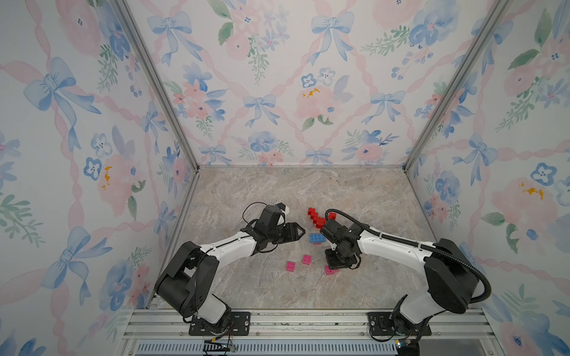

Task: Assemble the letter v with lego
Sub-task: Assemble the lego brick with the lego brick, then adjust the lego brick at the center of the board.

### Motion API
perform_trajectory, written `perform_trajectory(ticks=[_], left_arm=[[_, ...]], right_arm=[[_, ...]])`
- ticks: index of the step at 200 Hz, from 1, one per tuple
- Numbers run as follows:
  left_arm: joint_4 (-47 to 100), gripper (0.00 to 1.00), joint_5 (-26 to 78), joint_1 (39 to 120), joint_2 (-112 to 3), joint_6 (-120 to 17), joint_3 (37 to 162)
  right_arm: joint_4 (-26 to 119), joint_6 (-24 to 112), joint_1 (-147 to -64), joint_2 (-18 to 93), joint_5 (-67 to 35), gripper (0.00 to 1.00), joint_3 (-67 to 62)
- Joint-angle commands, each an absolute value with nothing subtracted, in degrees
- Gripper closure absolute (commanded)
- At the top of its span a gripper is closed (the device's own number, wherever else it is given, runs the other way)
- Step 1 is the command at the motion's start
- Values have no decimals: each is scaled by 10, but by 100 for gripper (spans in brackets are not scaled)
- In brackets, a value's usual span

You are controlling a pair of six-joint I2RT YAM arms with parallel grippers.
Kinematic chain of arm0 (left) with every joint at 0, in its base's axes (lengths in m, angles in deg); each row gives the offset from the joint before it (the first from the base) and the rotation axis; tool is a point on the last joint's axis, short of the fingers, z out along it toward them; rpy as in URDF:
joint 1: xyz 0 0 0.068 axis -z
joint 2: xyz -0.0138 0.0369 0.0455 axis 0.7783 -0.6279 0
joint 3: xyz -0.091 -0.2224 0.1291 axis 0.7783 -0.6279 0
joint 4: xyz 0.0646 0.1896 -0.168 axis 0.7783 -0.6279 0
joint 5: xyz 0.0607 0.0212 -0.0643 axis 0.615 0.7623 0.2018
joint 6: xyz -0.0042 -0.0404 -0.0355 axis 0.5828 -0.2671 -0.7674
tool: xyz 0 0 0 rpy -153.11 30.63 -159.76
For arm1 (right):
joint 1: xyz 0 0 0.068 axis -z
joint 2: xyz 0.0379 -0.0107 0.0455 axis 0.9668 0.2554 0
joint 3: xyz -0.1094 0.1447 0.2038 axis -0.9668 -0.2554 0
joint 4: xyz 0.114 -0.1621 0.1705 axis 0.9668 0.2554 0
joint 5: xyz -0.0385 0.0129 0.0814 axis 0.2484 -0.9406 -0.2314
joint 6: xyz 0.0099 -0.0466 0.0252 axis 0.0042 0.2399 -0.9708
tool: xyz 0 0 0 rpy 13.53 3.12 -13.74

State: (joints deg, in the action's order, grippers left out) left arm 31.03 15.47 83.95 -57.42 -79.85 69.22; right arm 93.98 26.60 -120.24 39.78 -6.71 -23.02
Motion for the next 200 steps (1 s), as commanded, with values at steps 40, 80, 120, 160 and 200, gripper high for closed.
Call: perform_trajectory(ticks=[40,80,120,160,200], left_arm=[[441,28,41,843,-642,-878,660],[491,32,7,850,-690,-904,661],[533,37,-13,852,-743,-927,673],[551,39,-16,851,-768,-933,689],[576,44,-21,851,-797,-947,701]], right_arm=[[996,281,-1189,355,-23,18,-171],[967,305,-1144,301,-34,28,-207],[963,341,-1121,273,-43,44,-222],[961,360,-1111,268,-54,47,-229],[942,384,-1101,277,-65,48,-242]])
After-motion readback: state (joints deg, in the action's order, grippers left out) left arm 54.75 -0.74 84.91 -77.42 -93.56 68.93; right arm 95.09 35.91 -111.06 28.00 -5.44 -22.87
